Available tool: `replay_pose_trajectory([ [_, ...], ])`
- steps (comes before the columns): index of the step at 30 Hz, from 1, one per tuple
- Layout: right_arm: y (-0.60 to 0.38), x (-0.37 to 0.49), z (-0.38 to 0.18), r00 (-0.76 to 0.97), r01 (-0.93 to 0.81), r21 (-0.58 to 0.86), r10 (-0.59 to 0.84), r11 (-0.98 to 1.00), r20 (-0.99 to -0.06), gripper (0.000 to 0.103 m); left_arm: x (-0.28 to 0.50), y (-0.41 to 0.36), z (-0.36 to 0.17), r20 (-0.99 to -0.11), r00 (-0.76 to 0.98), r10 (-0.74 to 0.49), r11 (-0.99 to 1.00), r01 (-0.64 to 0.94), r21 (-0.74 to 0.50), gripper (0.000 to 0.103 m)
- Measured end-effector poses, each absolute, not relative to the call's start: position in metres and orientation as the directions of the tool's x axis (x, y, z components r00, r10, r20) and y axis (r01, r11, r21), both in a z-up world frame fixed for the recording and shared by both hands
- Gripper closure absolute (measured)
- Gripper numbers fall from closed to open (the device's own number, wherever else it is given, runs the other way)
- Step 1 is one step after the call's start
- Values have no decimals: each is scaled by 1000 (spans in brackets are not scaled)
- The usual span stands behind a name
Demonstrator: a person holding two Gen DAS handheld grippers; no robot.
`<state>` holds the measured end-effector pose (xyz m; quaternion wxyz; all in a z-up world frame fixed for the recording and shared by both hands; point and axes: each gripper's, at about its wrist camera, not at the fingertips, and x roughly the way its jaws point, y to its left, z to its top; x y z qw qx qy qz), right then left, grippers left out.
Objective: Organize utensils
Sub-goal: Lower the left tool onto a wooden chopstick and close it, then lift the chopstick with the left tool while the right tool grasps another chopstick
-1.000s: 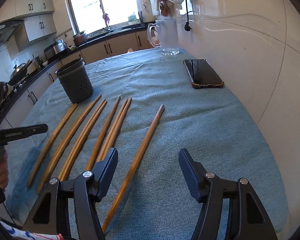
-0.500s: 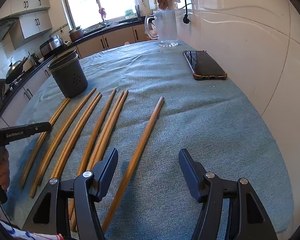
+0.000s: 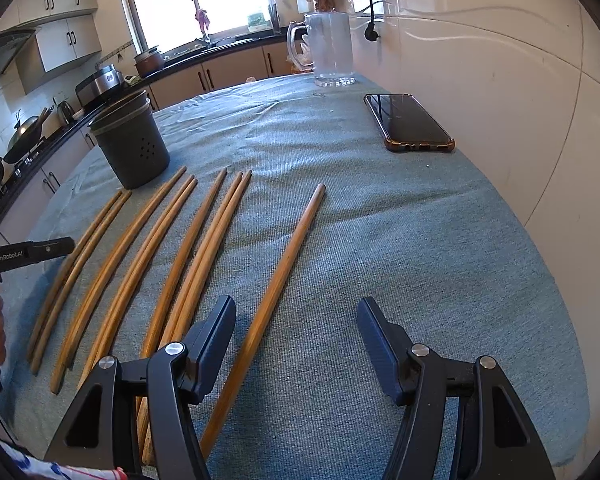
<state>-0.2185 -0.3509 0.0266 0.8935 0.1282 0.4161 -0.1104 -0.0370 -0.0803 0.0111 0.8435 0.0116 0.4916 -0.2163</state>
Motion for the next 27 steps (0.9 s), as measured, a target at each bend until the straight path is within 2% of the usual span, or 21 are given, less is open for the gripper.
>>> replay_pose_trajectory([
  [1, -350, -218, 27, 629, 304, 137, -91, 943, -772, 35, -36, -77, 11, -836, 418, -356, 907, 372, -200, 93],
  [8, -353, -210, 33, 615, 284, 123, -83, 951, -785, 35, -40, -85, 24, -830, 419, -367, 894, 405, -190, 92],
  [13, -361, -190, 32, 570, 269, 97, -77, 958, -818, 36, -30, -111, 21, -849, 410, -334, 886, 444, -134, 92],
  [16, -364, -175, 30, 542, 251, 71, -80, 965, -837, 38, -16, -119, 15, -862, 374, -342, 878, 453, -152, 92],
  [18, -365, -165, 31, 522, 231, 53, -78, 972, -850, 46, -7, -124, 14, -868, 360, -342, 879, 449, -160, 92],
  [20, -368, -156, 30, 499, 220, 50, -68, 974, -864, 58, 0, -129, 14, -878, 357, -321, 880, 454, -137, 92],
  [22, -373, -145, 29, 472, 211, 62, -47, 976, -880, 65, 4, -135, 14, -887, 355, -297, 879, 465, -108, 92],
  [27, -389, -117, 30, 404, 214, 95, 1, 972, -915, 70, 5, -152, 15, -897, 375, -234, 860, 509, -12, 92],
])
